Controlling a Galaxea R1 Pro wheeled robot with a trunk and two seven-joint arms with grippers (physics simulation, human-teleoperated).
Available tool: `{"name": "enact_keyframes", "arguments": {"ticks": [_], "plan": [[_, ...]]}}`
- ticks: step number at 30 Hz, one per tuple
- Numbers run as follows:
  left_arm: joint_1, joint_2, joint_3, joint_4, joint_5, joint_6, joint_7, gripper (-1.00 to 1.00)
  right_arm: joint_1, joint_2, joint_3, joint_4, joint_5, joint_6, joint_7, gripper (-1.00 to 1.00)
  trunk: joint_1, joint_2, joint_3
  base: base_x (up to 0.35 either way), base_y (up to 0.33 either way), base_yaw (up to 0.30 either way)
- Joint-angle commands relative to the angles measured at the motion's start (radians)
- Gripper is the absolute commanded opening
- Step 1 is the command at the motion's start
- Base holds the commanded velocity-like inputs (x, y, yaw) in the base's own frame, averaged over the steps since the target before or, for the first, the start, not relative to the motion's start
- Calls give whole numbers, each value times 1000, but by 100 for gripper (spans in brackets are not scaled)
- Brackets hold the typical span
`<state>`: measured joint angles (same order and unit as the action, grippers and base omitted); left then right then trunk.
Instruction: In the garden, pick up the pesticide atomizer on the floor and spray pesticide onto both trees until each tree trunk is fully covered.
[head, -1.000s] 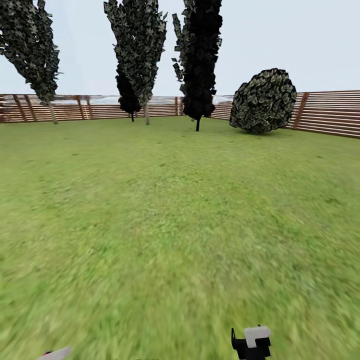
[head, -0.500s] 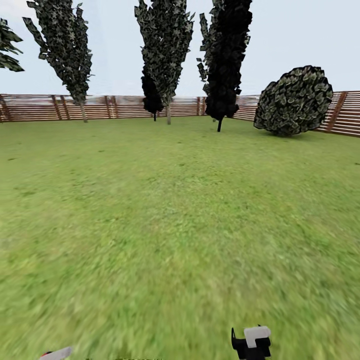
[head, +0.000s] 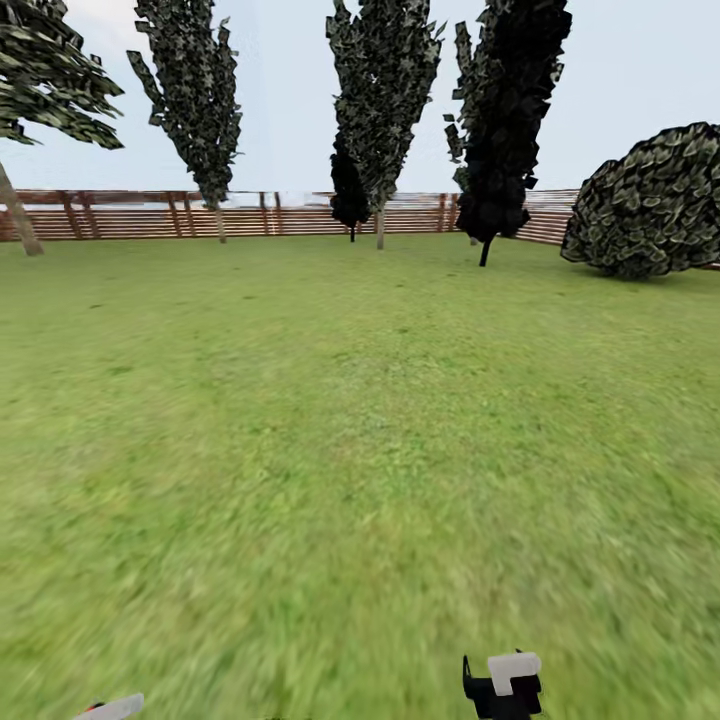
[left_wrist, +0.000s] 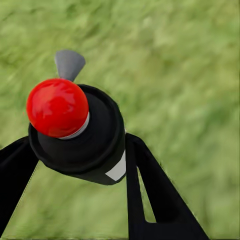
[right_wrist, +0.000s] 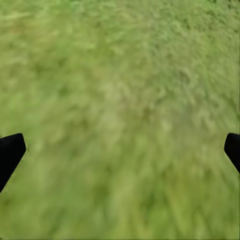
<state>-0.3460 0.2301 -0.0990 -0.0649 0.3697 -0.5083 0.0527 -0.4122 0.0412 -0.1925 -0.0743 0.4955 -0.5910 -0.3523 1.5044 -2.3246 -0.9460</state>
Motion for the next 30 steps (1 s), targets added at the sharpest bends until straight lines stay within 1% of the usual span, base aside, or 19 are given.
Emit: {"name": "enact_keyframes", "arguments": {"ticks": [1, 26, 28, 29, 30], "plan": [[-1, 0, -8, 0, 3, -2, 6, -100, 0, 0, -7, 1, 11, -2, -5, 100, 0, 0, -1, 0, 0, 279], [-1, -3, -8, 0, 8, -4, 6, -100, 0, 0, -7, 0, 11, -3, -5, 100, 0, 0, -1, 0, 0, 279], [-1, -3, -6, 0, 23, -3, 7, -100, 0, 0, -7, 1, 11, -3, -5, 100, 0, 0, -1, 0, 0, 279], [-1, -3, -6, 0, 46, -3, 6, -100, 0, 0, -7, 1, 11, -3, -5, 100, 0, 0, -1, 0, 0, 279], [-1, -2, -7, 0, 91, -4, 5, -100, 0, 0, -7, 1, 11, -3, -5, 100, 0, 0, -1, 0, 0, 279]]}}
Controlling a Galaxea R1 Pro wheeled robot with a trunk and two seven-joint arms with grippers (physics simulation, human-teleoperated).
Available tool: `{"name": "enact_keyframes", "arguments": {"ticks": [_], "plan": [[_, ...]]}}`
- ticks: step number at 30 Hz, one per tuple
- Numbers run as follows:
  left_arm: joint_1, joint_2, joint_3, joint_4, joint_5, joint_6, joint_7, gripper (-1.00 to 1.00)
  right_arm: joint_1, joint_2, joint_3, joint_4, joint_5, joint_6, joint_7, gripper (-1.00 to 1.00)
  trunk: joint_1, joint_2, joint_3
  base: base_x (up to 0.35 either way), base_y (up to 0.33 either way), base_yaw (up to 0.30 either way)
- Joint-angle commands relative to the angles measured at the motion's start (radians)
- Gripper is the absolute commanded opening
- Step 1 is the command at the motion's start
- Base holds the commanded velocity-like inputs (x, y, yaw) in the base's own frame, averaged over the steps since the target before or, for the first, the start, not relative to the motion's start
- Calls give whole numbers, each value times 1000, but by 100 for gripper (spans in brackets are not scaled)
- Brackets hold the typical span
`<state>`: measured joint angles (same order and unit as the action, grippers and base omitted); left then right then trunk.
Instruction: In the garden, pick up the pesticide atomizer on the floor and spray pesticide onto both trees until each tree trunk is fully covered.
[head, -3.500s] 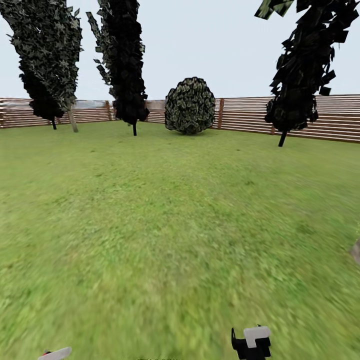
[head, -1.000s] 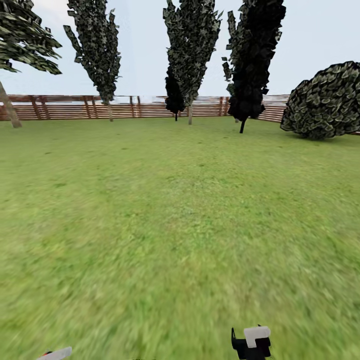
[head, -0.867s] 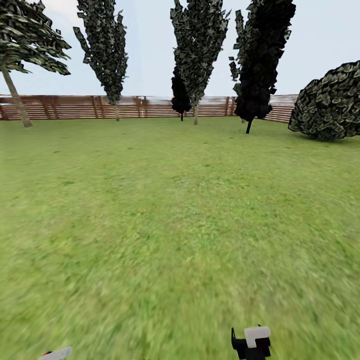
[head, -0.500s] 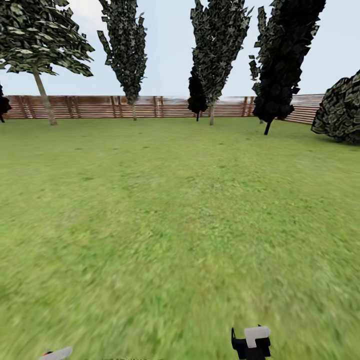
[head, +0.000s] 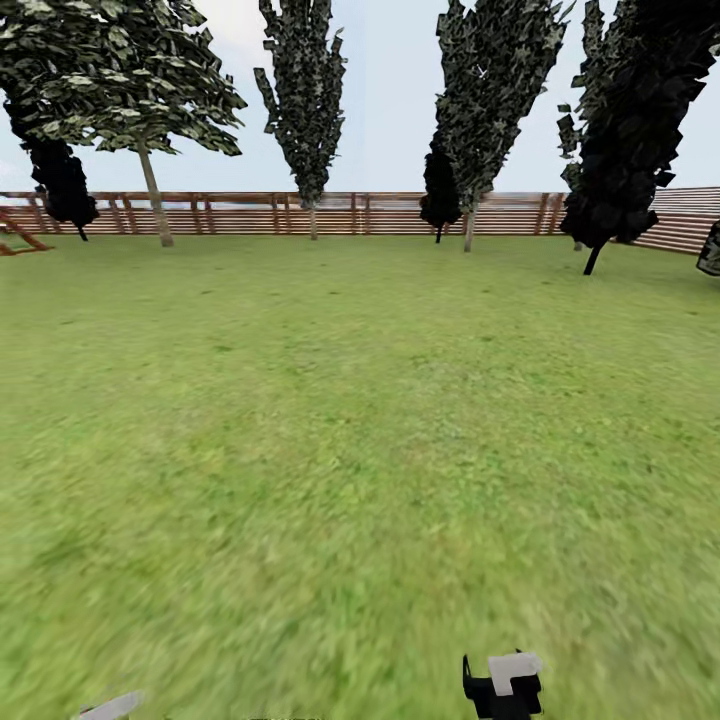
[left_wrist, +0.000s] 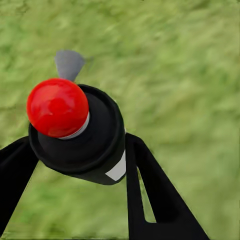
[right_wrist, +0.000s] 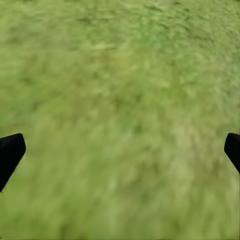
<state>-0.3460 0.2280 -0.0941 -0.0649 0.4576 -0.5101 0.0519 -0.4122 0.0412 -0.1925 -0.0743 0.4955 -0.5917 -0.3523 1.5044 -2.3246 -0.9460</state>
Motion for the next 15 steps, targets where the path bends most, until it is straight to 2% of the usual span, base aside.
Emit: {"name": "enact_keyframes", "arguments": {"ticks": [1, 4, 15], "plan": [[-1, -1, -13, 0, 42, -2, 2, -100, 0, 0, -7, 1, 11, -2, -5, 100, 0, 0, -1, 0, 0, 279], [-1, -1, -13, 1, 64, -3, -1, -100, 0, 0, -7, 1, 11, -2, -5, 100, 0, 0, -1, 0, 0, 279], [-1, -2, -18, 1, 65, -2, -6, -100, 0, 0, -7, 1, 11, 0, -5, 100, 0, 0, -1, 0, 0, 279]]}}
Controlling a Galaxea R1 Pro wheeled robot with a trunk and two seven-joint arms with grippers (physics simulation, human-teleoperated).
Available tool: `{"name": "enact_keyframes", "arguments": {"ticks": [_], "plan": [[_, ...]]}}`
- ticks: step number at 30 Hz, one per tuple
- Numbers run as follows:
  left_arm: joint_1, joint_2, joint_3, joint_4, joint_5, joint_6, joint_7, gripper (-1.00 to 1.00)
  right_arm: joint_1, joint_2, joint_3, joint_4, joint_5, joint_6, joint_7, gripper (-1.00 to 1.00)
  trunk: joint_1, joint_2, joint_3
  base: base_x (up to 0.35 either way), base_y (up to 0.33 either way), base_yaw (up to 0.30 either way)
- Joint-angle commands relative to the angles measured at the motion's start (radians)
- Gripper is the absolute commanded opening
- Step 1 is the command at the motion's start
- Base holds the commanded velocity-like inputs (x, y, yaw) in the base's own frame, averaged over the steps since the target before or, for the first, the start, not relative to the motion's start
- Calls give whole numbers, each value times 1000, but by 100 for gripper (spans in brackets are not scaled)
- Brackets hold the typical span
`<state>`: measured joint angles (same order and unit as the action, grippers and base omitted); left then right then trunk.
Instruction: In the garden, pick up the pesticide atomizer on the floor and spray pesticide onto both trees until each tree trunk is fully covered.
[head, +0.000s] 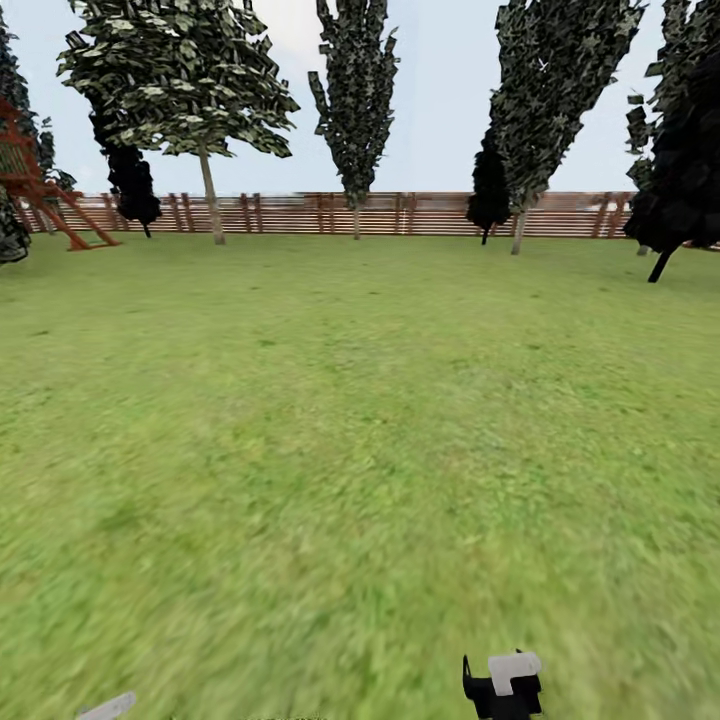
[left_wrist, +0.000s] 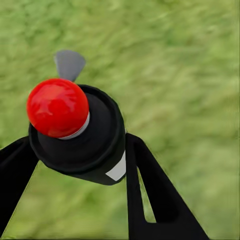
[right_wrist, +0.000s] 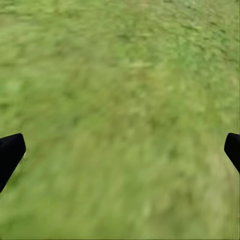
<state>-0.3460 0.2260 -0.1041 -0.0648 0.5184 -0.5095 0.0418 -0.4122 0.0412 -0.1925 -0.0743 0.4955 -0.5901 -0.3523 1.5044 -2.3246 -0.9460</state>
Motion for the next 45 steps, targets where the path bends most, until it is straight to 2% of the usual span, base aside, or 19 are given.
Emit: {"name": "enact_keyframes", "arguments": {"ticks": [1, 34, 39, 45], "plan": [[-1, 1, -9, 0, 4, -3, 4, -100, 0, 0, -7, 1, 11, -2, -5, 100, 0, 0, -1, 0, 0, 279], [-1, -16, -11, -1, 1, -3, 4, -100, 0, 0, -7, -1, 11, -4, -6, 100, 0, 0, -1, 0, 0, 278], [-1, -15, -10, 0, 2, -3, 4, -100, 0, 0, -7, -1, 11, -3, -6, 100, 0, 0, -1, 232, 0, 258], [-1, -14, -11, 0, 2, -3, 3, -100, 0, -1, -5, 0, 18, -1, -1, 100, 0, 0, -1, 333, 0, 40]]}}
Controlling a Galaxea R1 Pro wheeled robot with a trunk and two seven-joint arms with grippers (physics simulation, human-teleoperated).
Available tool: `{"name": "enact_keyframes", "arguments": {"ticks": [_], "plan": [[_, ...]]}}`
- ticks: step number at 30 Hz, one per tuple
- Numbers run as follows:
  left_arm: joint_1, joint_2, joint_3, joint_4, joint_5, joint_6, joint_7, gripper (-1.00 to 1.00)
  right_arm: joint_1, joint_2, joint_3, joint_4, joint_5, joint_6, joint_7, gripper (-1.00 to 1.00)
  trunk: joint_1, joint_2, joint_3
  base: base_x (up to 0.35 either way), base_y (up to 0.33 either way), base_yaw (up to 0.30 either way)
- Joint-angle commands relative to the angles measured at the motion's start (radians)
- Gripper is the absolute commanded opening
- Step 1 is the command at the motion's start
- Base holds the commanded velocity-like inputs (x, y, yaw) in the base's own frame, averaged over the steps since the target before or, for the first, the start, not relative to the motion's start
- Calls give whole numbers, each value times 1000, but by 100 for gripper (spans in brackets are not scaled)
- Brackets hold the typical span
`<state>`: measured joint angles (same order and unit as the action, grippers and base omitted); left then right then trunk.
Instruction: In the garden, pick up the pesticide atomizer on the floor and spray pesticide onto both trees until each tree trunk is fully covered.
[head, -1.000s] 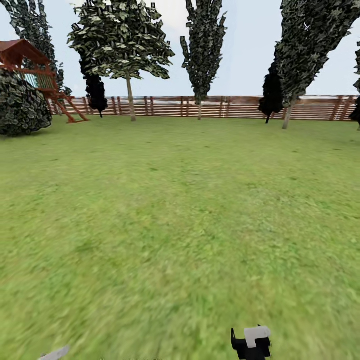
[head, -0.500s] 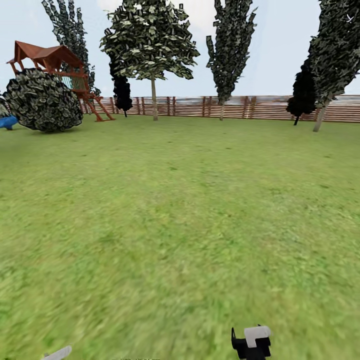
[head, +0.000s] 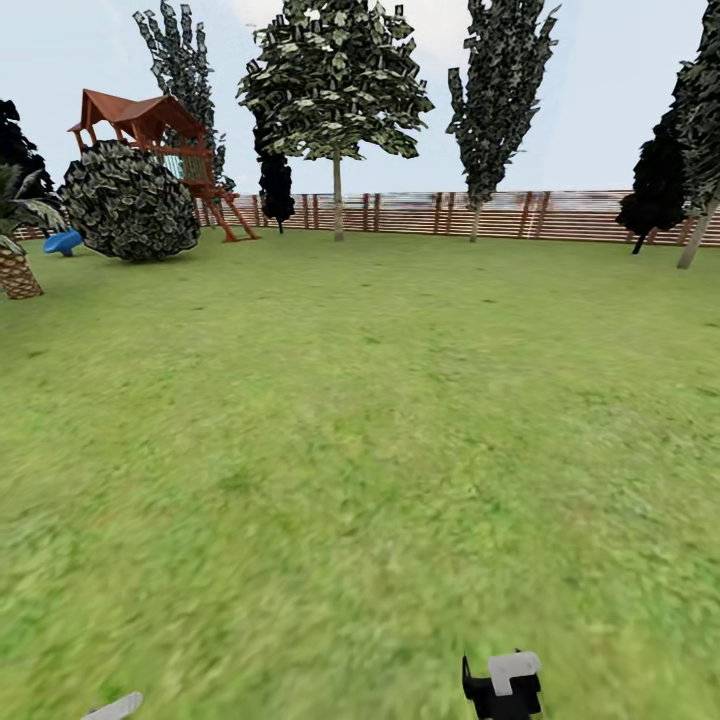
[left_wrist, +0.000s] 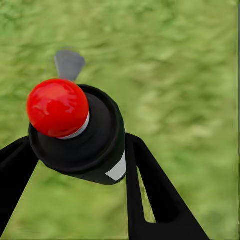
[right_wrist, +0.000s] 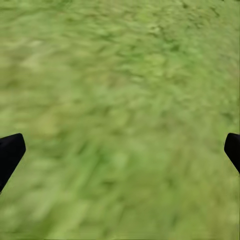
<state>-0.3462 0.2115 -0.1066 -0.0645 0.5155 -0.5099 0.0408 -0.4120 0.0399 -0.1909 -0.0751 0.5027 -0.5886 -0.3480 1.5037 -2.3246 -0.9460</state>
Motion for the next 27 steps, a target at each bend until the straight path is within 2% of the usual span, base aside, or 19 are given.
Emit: {"name": "enact_keyframes", "arguments": {"ticks": [1, 13, 27], "plan": [[0, 1, -8, 0, 4, -2, 4, -100, -1, 0, -7, 1, 11, -2, -5, 100, 0, 0, -1, 339, 0, 2], [0, 2, -10, 0, 3, -1, 4, -100, -1, 9, -4, 49, 10, 1, -3, 100, 0, 0, -1, 339, 0, 1], [0, 2, -10, 0, 3, -1, 5, -100, -1, 14, -4, 49, 8, -1, -3, 100, 0, 0, -21, 339, 0, 62]]}}
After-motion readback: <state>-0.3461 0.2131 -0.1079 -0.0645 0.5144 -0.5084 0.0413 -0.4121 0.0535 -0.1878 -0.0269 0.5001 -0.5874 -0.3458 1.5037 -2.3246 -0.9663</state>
